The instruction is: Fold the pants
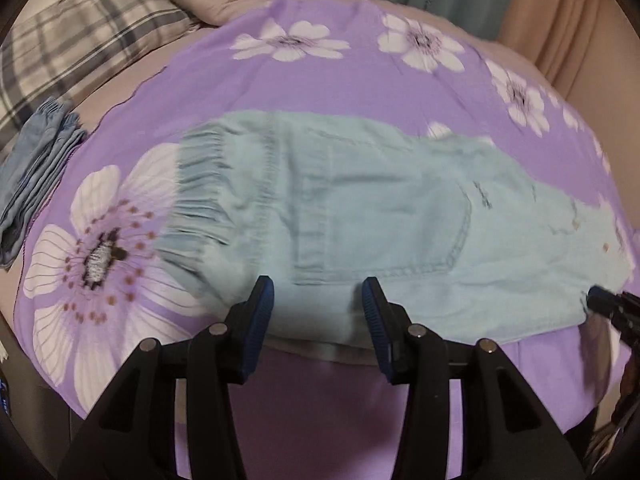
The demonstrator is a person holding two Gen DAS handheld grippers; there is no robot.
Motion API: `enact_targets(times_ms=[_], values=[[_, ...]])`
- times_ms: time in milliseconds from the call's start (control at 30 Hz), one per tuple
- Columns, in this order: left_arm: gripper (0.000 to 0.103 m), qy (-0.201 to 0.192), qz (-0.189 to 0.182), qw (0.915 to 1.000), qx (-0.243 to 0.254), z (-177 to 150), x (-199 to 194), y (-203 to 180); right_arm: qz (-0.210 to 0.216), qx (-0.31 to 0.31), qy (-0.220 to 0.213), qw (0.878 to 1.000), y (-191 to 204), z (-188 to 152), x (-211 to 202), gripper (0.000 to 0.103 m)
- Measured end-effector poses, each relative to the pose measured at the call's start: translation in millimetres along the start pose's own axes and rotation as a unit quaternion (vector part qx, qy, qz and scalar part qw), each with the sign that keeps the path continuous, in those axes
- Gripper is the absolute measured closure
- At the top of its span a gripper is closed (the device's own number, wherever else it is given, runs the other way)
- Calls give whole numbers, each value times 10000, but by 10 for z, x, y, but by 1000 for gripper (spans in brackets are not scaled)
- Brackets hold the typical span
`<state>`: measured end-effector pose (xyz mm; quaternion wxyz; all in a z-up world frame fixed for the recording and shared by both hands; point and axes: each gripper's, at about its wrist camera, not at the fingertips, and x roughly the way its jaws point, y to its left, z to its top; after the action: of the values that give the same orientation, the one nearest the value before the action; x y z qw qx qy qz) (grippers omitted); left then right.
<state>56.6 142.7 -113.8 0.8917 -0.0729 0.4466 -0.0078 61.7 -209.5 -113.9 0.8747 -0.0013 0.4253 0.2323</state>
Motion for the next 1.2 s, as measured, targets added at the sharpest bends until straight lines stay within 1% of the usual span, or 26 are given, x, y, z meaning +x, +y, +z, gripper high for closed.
enact_targets(times_ms=[67,133,167,200,233,267,300,367,433,600,667,733,767,800,833,867,900,933,1000,1067,1100,1133,1200], values=[[58,-77,-75,9999,-113,30,-53,55,53,-1,-111,9999,-87,194,-51,83],[57,-203,62,9995,-253,81,-75,93,136,-86,-100,9998,-83,375,-54,82],[57,-245,49,9992,-324,102,-78,117,186,-172,-67,9997,-92,475,-11,81],[55,-275,-76,9985,-468,125,-75,162,187,-353,-62,9992,-96,577,43,78],[53,-261,-140,9981,-540,144,-57,186,127,-542,-30,9984,-93,696,117,72],[53,-248,-118,9980,-573,161,-38,207,115,-700,60,9975,-85,762,188,70],[53,-232,-12,9980,-582,173,-7,232,116,-884,198,9958,-60,866,305,70],[53,-215,-109,9975,-668,232,41,298,27,-1230,345,9918,-23,1016,498,70],[53,-241,-157,9971,-703,288,55,341,-46,-1488,387,9881,0,1127,633,70],[53,-249,-79,9972,-702,424,105,373,299,-2022,507,9776,94,1324,884,70],[53,-229,-50,9973,-692,448,129,388,464,-2196,655,9723,128,1354,964,70],[53,-227,-50,9974,-686,457,150,410,414,-2440,784,9657,172,1355,1042,70],[53,-227,-53,9973,-690,454,153,421,490,-2526,900,9621,189,1346,1077,70],[52,-229,-51,9974,-688,453,158,431,530,-2585,951,9599,202,1336,1091,74],[52,-229,-36,9974,-678,452,158,436,480,-2707,978,9565,218,1323,1105,80],[52,-223,-25,9975,-673,463,165,441,409,-2841,1014,9525,240,1305,1121,87],[52,-219,-27,9975,-678,471,167,449,436,-2881,1040,9509,242,1315,1124,96],[51,-214,-31,9973,-697,477,166,457,416,-2957,1009,9490,259,1313,1104,99],[48,-209,-12,9973,-698,491,175,463,221,-3094,848,9469,285,1345,1055,100],[46,-207,76,9975,-671,500,196,469,143,-3010,740,9506,275,1403,1040,100],[45,-201,94,9975,-668,501,208,469,27,-3004,681,9514,269,1428,1066,100],[44,-180,112,9977,-650,500,222,467,-46,-2957,701,9527,258,1440,1104,101],[44,-184,159,9979,-594,495,219,452,-44,-2757,925,9568,247,1442,1196,100]])
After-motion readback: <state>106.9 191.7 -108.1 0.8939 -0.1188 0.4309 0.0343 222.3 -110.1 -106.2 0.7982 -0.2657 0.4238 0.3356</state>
